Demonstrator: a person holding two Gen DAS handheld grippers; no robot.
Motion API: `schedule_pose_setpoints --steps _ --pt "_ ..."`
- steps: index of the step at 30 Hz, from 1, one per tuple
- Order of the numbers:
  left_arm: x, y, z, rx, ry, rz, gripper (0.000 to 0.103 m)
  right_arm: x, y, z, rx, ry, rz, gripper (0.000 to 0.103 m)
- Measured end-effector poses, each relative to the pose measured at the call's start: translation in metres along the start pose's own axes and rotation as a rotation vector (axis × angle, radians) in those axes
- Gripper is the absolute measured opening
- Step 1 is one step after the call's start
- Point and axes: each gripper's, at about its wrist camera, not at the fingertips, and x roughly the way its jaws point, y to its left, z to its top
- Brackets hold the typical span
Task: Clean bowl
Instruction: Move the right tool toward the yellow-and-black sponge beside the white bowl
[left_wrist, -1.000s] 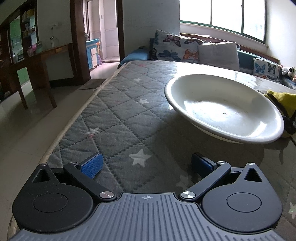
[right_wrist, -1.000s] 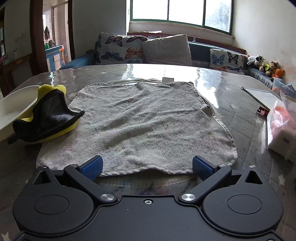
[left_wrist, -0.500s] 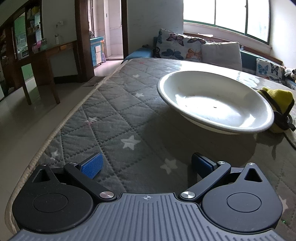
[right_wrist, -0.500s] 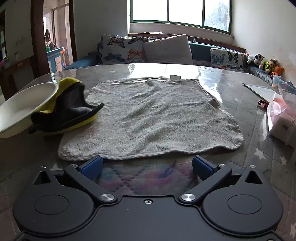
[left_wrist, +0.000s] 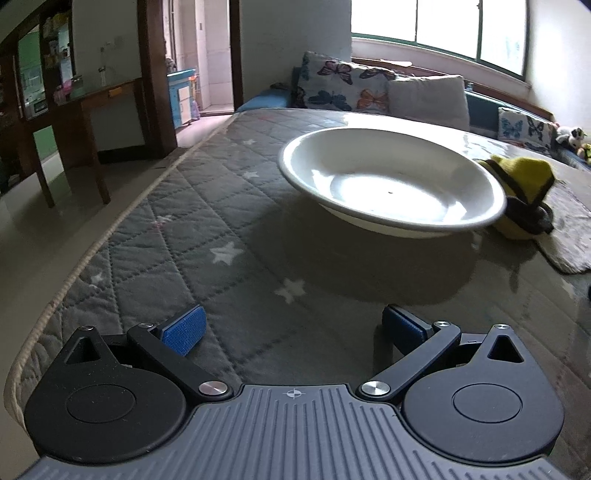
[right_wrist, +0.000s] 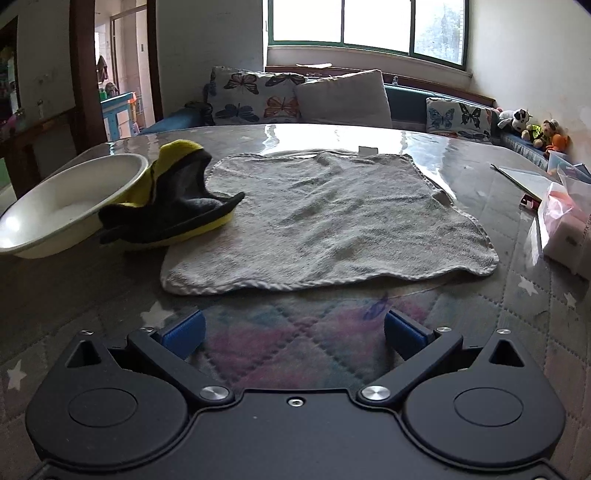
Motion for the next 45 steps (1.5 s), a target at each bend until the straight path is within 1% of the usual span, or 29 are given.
schedule_pose_setpoints --steps 7,22,45 --pt "-0.010 -0.010 -0.003 0.021 0.010 -0.024 0.103 -0.007 0.009 -0.006 -0.006 -0.005 0.009 0.103" --pt "-0.023 -0.024 -0.010 0.035 0.023 -0.038 0.103 -0.019 0.023 -0.015 -0.018 -0.008 0.025 0.103" --pt "-0.034 -0.039 -0.020 0.072 0.038 -0.088 0.103 -0.033 0.045 -0.025 -0.062 0.000 0.087 0.103"
